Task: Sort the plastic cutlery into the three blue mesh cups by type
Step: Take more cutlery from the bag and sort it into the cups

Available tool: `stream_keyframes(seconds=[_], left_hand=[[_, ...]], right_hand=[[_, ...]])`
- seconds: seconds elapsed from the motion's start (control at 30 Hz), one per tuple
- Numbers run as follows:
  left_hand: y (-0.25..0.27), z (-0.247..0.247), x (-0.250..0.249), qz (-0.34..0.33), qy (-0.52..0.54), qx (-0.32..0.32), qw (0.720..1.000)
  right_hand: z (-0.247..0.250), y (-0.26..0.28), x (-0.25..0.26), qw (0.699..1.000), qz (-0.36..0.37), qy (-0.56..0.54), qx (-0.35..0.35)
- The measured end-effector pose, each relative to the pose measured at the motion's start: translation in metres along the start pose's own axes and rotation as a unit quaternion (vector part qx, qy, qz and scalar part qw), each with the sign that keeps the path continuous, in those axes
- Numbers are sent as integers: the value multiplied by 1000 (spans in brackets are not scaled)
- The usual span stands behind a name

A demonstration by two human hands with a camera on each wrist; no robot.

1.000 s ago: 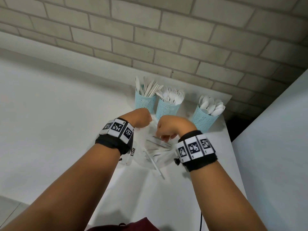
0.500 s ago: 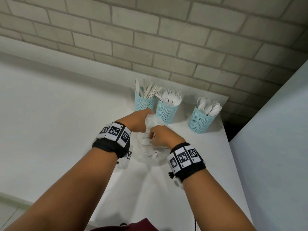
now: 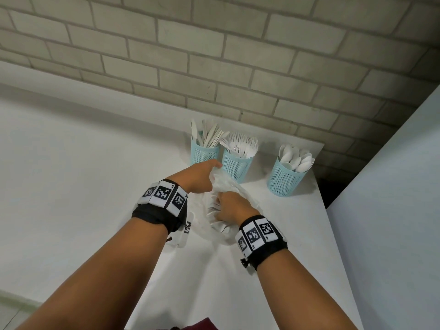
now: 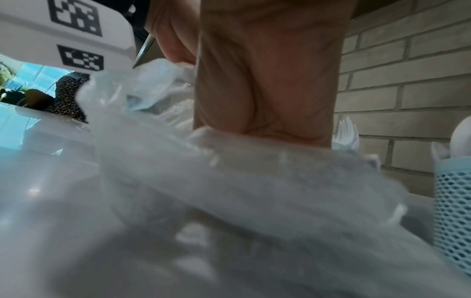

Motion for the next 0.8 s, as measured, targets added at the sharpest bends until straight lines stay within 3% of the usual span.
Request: stream_keyframes(seconds=[0.23,0.33,0.43,0.57,0.63,0.73,0.8], left_hand=[[5,3,-4,-7,7,-12,1000],[5,5,-3,4,17,-20,1000],[6,9,-1,23,41,-35,998],[6,14,3,63,78,-59,993],[9,15,2,64,89,-46,993],[13,15,-9,1,127,-13,992],[17,15,-18,-37,211,8,977]], right_hand=[[9,0,-3,1000,-11,-18,17],[15,4,-8,1000,22,-11,-19],[25,11,-12,999,51,-8,3],[49,18,-21,991,54,-119,-12],[62,23,-27,962,51,-261,-53],[78,28,-29,866,49,-486,-112],[84,26,-30,808,46,-569,-146]])
Point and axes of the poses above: each hand's wrist, its own y-axis away from the middle knuckle, its own z-axis out of the back of the hand, x = y × z, the point moved 3 cm from there along -y, towards the middle knuckle, and after that the axes turned 6 degrees about z, right-handed, at the moved point
